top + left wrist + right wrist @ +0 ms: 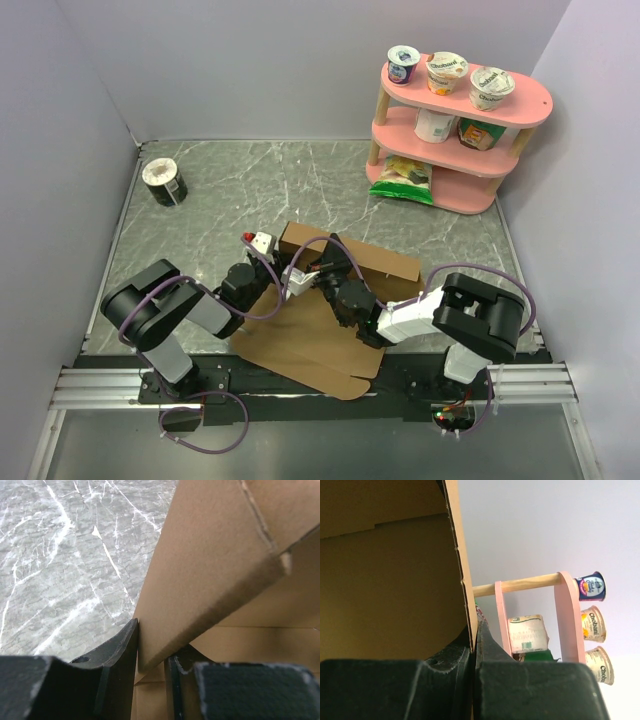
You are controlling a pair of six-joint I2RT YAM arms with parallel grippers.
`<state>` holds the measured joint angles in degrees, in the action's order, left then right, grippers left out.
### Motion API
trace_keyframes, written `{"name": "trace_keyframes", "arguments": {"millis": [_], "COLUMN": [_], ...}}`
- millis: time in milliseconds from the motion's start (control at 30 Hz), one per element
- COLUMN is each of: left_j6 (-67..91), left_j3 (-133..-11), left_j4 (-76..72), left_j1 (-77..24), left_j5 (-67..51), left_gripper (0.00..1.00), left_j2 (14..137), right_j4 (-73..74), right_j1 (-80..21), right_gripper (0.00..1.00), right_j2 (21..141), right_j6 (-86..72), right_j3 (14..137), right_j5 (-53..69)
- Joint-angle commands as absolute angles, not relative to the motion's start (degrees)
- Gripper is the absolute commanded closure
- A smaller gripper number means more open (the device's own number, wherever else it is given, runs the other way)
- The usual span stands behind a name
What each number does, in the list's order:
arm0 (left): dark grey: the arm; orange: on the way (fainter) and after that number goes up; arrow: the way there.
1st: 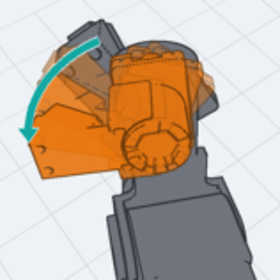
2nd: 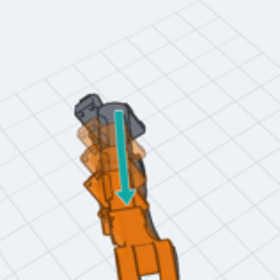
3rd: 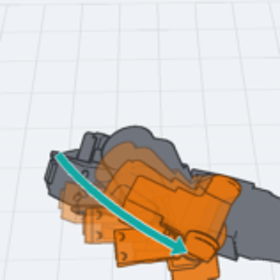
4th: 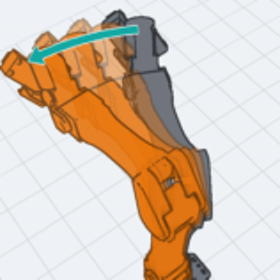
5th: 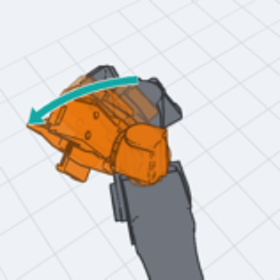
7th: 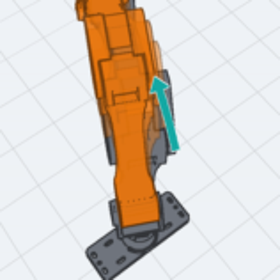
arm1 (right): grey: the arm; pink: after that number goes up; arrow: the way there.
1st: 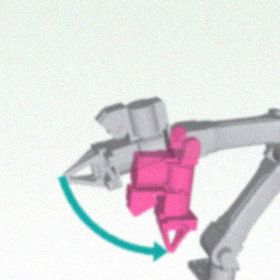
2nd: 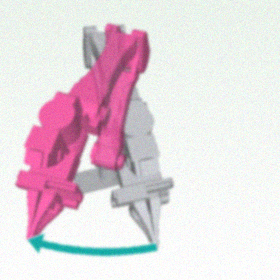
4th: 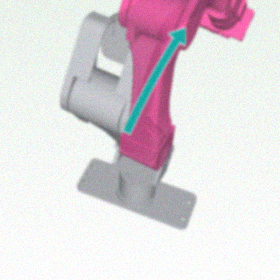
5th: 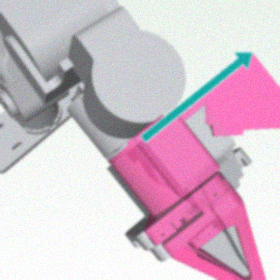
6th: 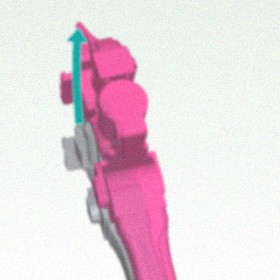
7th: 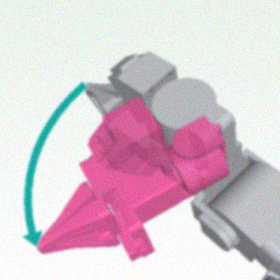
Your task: Fold the paper box
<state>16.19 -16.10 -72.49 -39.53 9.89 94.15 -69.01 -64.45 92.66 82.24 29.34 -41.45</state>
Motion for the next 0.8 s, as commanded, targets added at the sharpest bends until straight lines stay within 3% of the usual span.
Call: {"name": "trace_keyframes", "arguments": {"millis": [0, 467, 767], "left_j6": [18.54, 20.48, 22.76], "left_j3": [-19.51, -18.46, -19.16], "left_j4": [-87.28, -79.63, -73.83], "left_j1": [-39.02, -39.11, -39.02], "left_j5": [15.36, 24.96, 31.99], "left_gripper": [0.88, 0.99, 0.99], "left_j2": [92.99, 90.00, 88.77], "right_j4": [-65.57, -63.46, -61.00], "right_j1": [-65.48, -65.57, -65.57], "right_gripper": [1.00, 1.00, 1.00], "right_j2": [91.41, 89.13, 87.80], "right_j6": [76.20, 73.57, 71.89], "right_j3": [29.27, 28.65, 28.30], "right_j5": [-39.37, -41.13, -42.01]}}
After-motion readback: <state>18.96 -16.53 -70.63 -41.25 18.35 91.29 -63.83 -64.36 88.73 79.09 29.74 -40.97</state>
